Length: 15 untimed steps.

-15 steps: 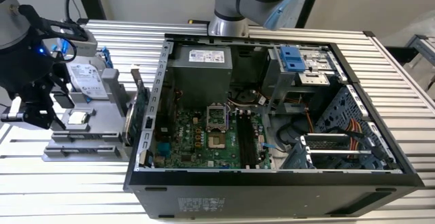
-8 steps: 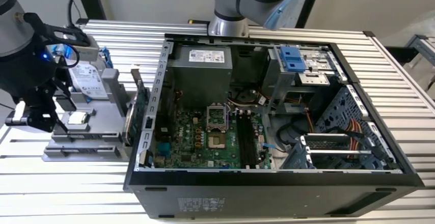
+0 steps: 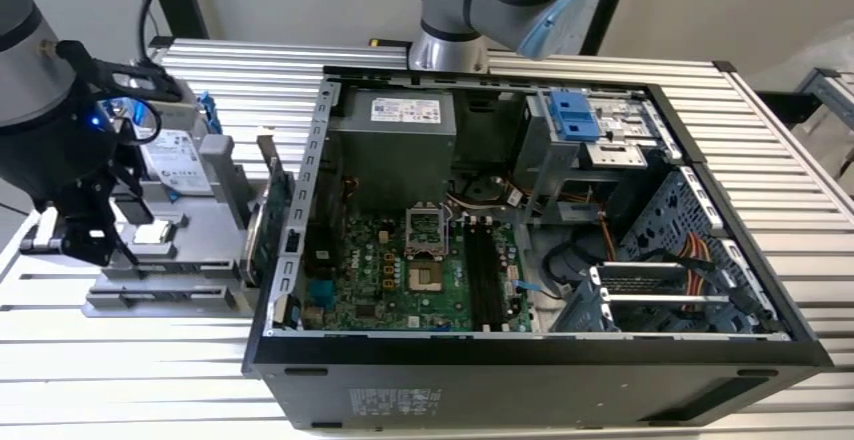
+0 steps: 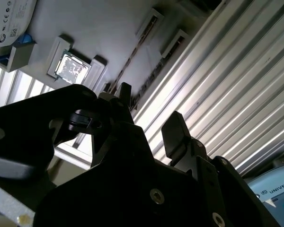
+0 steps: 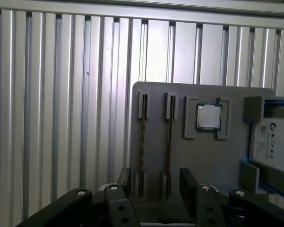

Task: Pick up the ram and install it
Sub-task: 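Pick up the ram and move it above insertion slot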

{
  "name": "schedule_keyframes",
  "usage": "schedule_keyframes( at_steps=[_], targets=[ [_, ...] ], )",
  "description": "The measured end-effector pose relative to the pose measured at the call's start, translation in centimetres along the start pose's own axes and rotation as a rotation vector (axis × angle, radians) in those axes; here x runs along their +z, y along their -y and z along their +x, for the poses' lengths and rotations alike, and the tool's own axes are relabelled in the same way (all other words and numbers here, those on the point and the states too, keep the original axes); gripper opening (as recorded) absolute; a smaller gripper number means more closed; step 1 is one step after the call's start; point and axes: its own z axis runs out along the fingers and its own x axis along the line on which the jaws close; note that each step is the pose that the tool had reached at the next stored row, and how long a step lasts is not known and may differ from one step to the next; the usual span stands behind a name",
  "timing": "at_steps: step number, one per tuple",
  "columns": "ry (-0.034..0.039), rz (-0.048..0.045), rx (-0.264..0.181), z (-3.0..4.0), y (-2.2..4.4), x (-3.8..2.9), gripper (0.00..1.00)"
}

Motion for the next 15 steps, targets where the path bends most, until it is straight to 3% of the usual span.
schedule_keyframes(
  at_steps=[15],
  targets=[
    [-0.0005,0.0008,0.012,0.08,0.03,1.75,1.00]
  ],
)
